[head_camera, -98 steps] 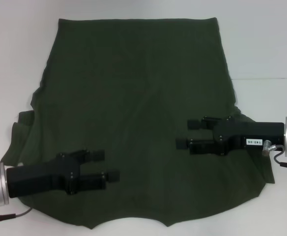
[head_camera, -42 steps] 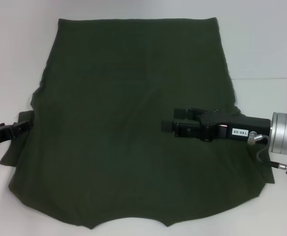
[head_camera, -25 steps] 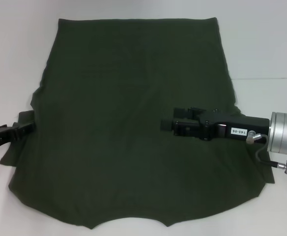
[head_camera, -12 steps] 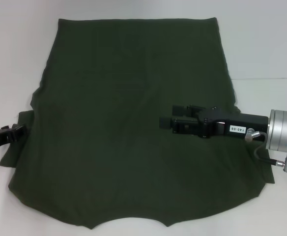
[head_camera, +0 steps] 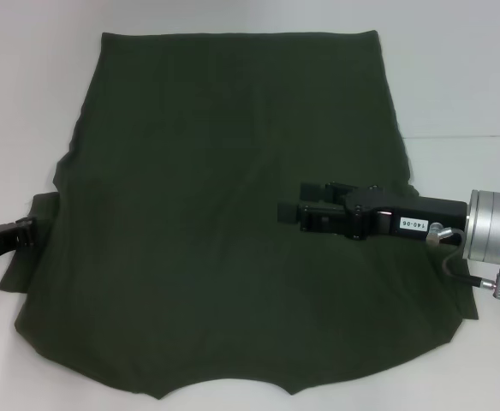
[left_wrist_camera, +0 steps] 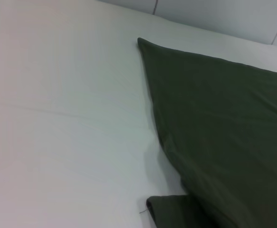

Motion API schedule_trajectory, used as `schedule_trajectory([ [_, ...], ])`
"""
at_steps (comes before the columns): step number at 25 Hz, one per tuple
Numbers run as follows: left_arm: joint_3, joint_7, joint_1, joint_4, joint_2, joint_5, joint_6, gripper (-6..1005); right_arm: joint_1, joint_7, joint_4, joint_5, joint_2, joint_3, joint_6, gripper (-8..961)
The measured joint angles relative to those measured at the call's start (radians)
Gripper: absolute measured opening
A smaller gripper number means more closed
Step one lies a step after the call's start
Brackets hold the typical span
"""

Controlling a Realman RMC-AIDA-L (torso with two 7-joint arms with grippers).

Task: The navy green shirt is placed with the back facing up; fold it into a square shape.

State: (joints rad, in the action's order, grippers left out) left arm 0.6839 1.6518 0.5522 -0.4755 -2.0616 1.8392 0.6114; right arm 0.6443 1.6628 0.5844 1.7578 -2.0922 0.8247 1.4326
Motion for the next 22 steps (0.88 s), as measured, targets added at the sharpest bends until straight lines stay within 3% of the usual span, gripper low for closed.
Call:
schedule_trajectory([
  [7, 0.000, 0.000, 0.002, 0.000, 0.000, 0.000, -0.002, 14, 0.000, 0.000, 0.000, 0.000, 0.000, -0.001, -0.005, 900],
  [22, -0.010, 0.000, -0.015, -0.038, 0.017, 0.000, -0.014, -1, 0.000, -0.006, -0.015, -0.001, -0.001, 0.001, -0.021, 900],
])
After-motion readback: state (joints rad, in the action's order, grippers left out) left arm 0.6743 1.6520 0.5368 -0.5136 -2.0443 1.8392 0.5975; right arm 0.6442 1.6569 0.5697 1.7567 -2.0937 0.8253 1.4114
